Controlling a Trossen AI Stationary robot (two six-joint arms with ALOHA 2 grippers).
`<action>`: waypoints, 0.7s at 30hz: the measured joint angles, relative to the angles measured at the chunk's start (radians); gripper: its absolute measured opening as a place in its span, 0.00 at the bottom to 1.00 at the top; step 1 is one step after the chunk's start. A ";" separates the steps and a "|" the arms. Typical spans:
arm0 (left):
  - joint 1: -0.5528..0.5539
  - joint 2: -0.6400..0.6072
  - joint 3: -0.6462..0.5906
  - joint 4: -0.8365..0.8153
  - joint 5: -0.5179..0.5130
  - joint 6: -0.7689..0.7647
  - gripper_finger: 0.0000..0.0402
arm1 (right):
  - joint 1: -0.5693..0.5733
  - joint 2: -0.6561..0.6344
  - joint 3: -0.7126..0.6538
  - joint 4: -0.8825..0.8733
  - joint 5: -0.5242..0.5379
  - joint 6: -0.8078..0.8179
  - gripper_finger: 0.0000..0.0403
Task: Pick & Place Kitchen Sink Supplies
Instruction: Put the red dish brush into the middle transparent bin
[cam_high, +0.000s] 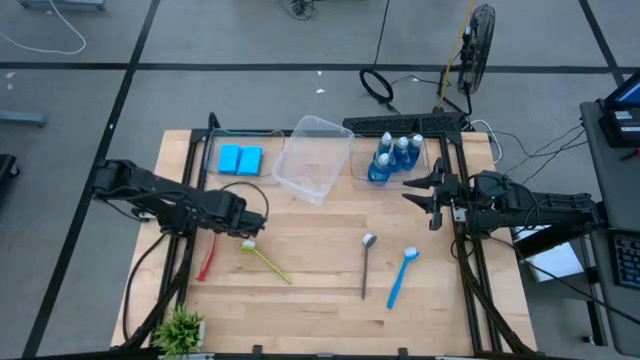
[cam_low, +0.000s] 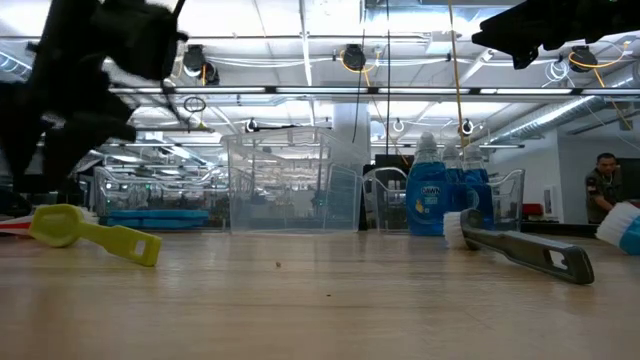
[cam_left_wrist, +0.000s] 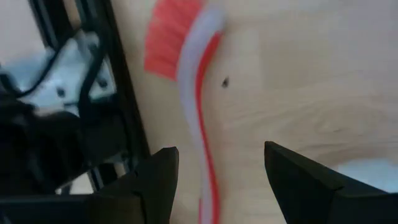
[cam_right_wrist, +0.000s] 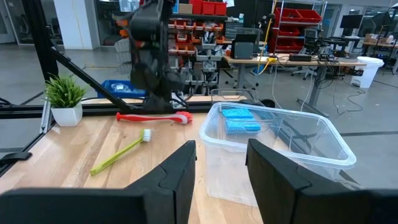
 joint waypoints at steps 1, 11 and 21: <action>-0.003 0.000 -0.032 0.031 0.016 -0.002 0.60 | 0.000 0.000 0.000 0.000 0.000 0.000 0.32; -0.012 0.001 -0.130 0.131 0.011 -0.065 0.60 | 0.000 0.000 0.000 0.000 0.000 0.000 0.32; 0.036 0.002 -0.130 0.130 0.031 -0.073 0.59 | 0.000 0.000 0.000 0.000 0.000 0.000 0.32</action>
